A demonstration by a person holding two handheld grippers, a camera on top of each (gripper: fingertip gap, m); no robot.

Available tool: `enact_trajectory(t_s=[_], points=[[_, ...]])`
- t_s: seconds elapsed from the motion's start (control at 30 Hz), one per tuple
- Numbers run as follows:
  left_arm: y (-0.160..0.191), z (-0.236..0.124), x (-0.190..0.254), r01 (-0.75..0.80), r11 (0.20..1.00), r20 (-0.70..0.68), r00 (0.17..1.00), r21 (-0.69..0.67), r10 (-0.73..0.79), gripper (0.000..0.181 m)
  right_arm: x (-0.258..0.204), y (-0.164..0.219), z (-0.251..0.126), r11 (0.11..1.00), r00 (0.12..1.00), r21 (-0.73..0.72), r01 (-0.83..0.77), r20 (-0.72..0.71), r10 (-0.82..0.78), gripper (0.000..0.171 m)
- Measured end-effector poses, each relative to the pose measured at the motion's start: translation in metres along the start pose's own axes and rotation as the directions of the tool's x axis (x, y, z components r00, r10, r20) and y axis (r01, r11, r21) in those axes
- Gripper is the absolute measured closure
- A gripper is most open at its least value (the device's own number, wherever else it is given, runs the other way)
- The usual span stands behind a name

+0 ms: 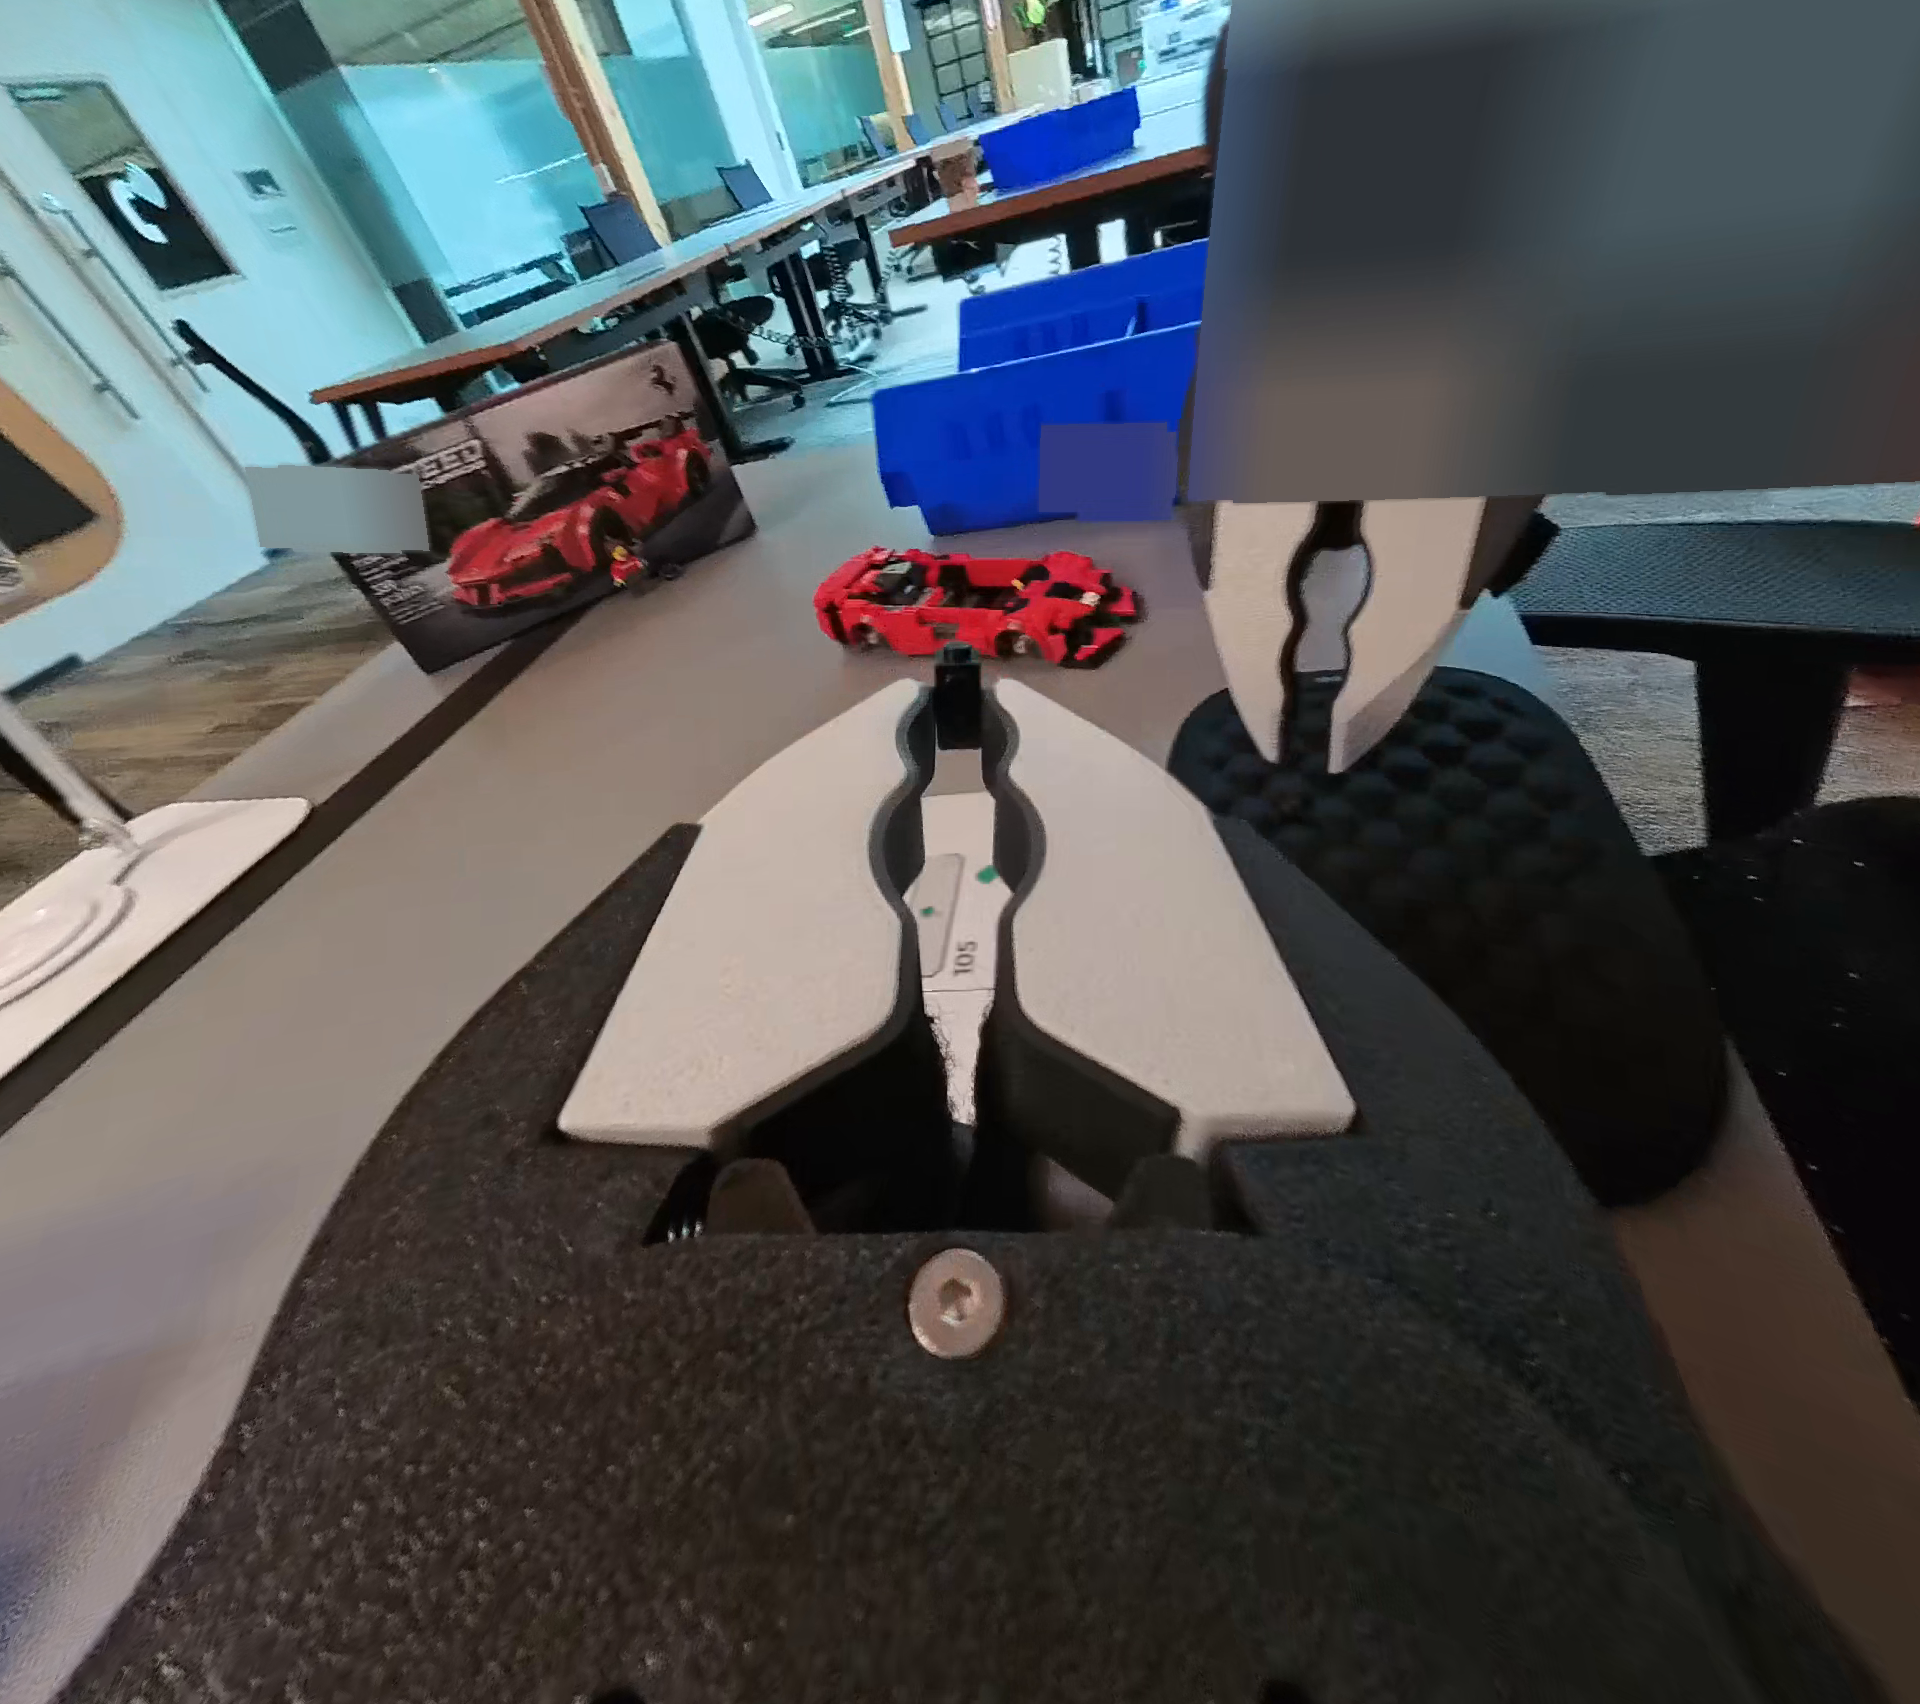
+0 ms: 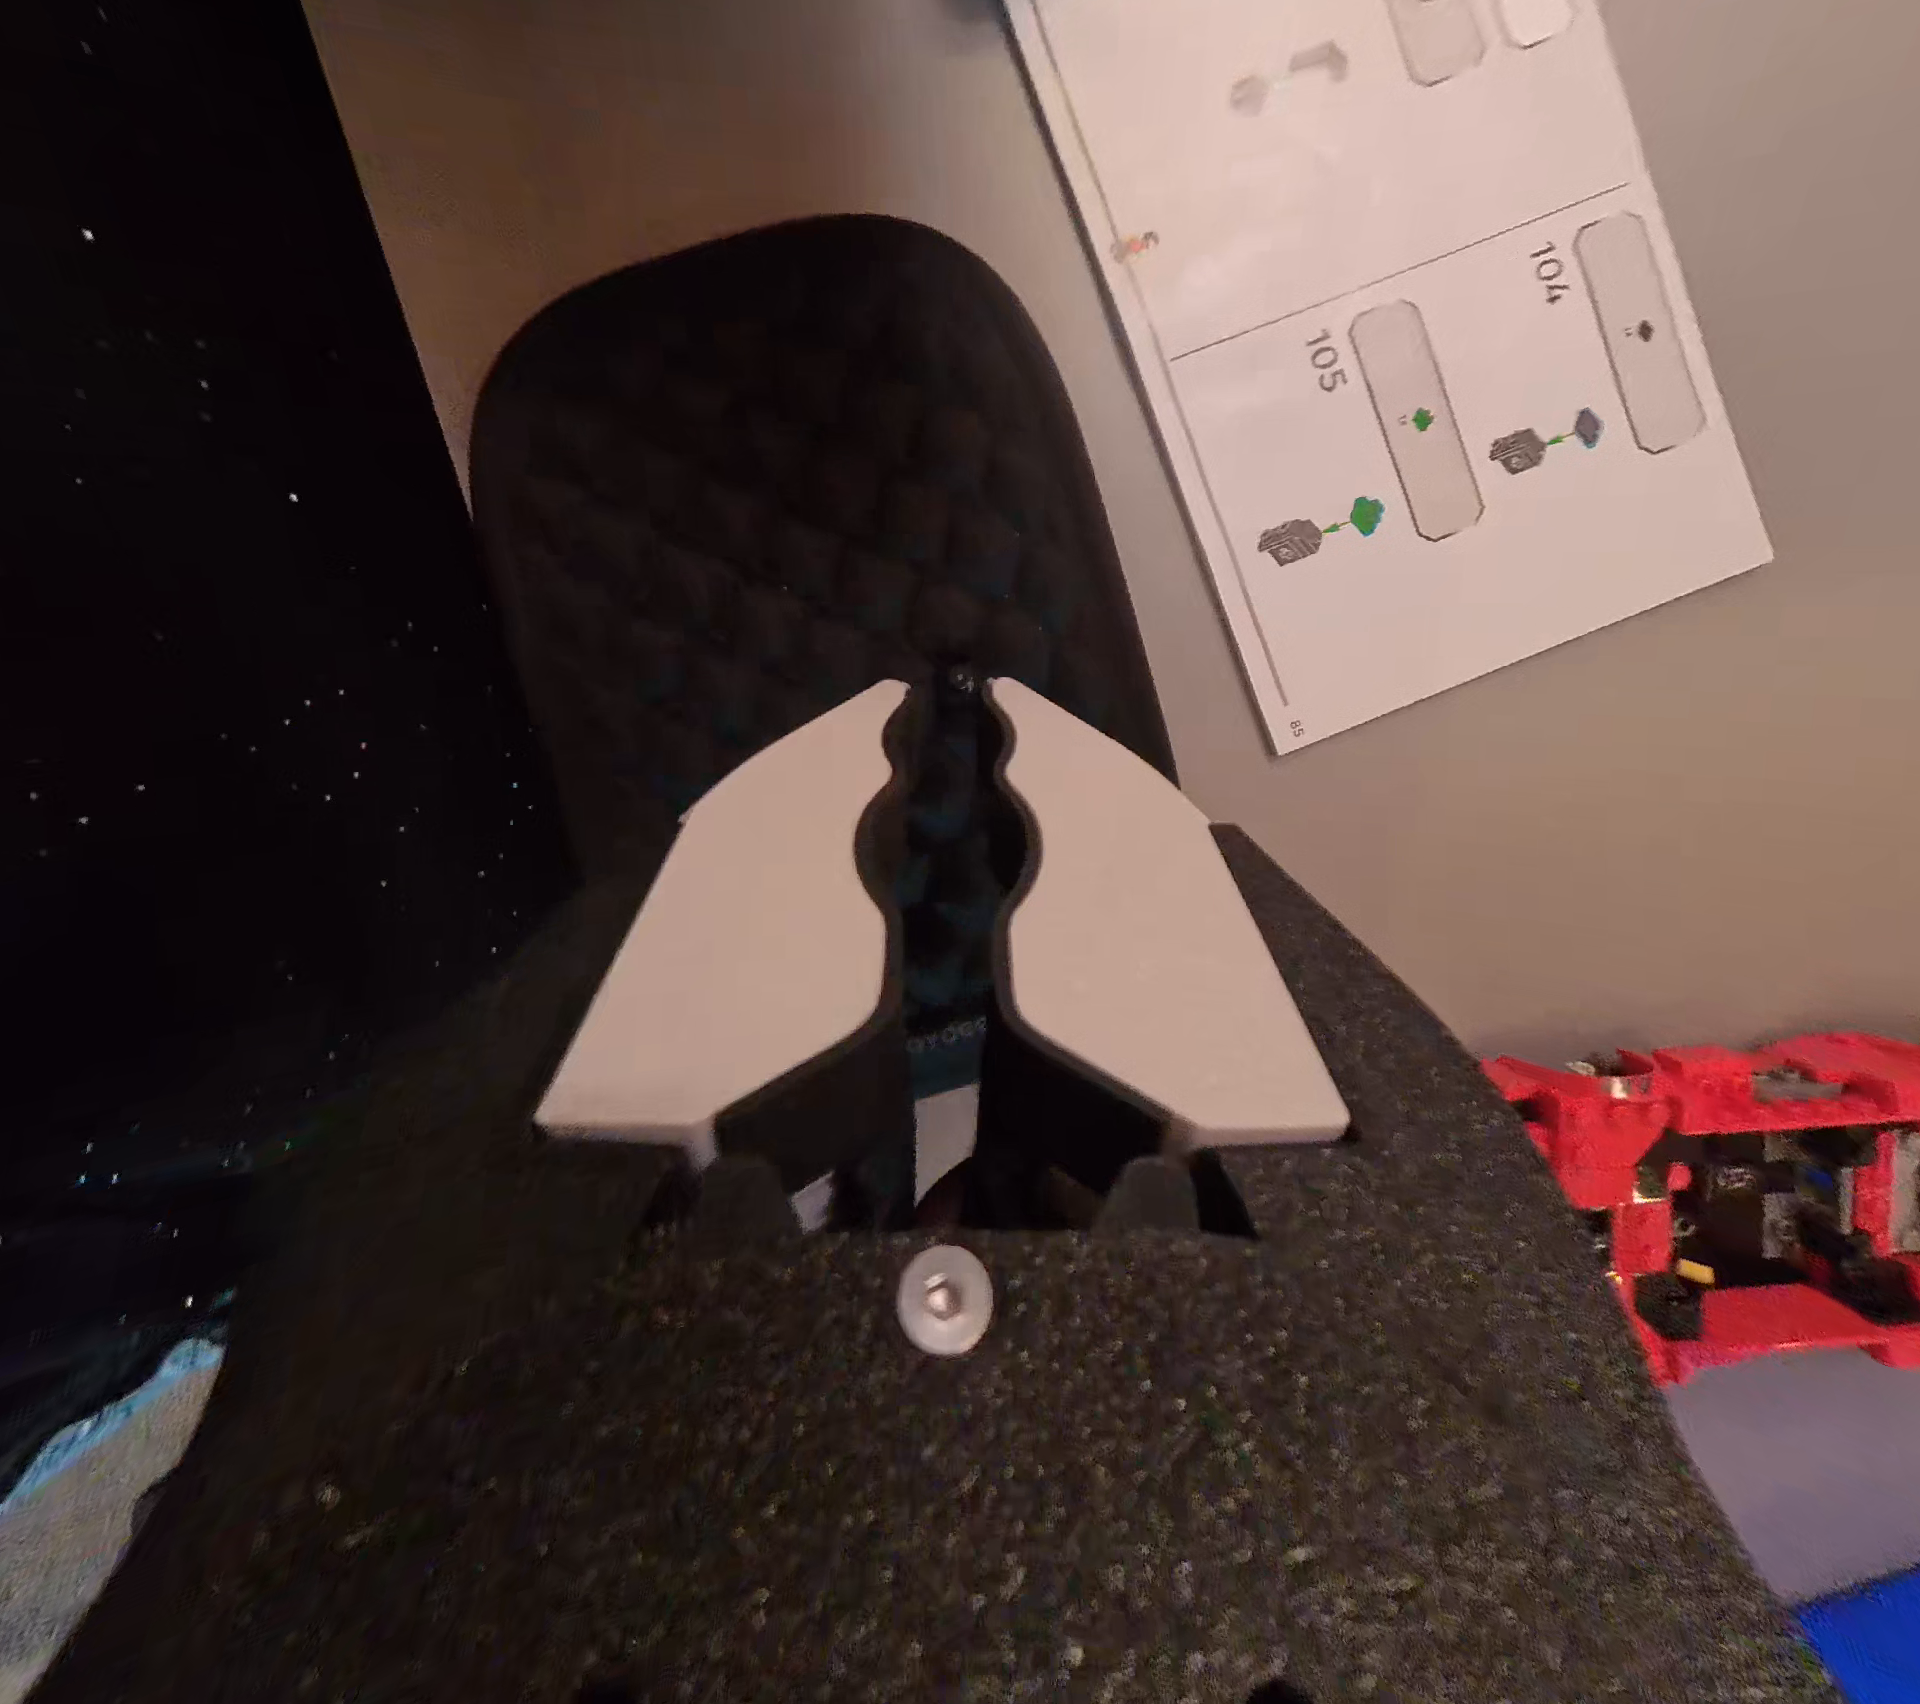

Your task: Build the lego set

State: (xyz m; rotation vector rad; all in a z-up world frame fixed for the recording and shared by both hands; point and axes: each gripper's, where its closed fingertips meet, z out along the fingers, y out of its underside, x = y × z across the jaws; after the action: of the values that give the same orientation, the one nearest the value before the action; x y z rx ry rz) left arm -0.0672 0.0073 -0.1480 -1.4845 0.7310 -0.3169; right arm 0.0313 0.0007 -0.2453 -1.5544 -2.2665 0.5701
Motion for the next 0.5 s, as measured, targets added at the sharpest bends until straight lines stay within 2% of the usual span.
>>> enact_trajectory(t_s=[0.03, 0.27, 0.5], points=[[0.001, 0.001, 0.005, 0.002, 1.000, -0.015, 1.000, 0.001, -0.002, 0.174, 0.000, 0.000, 0.002, 0.999, 1.000, -0.028, 0.016, 0.008, -0.016, 0.160], [0.014, 0.012, 0.029, -0.034, 0.997, -0.117, 0.993, -0.073, 0.025, 0.174, 0.002, 0.005, 0.015, 0.987, 0.997, -0.146, 0.072, 0.018, -0.070, 0.161], [0.020, 0.015, 0.038, -0.020, 0.995, -0.160, 0.987, -0.099, 0.004, 0.174, 0.004, 0.006, 0.016, 0.994, 0.997, -0.085, 0.075, 0.010, -0.075, 0.163]])
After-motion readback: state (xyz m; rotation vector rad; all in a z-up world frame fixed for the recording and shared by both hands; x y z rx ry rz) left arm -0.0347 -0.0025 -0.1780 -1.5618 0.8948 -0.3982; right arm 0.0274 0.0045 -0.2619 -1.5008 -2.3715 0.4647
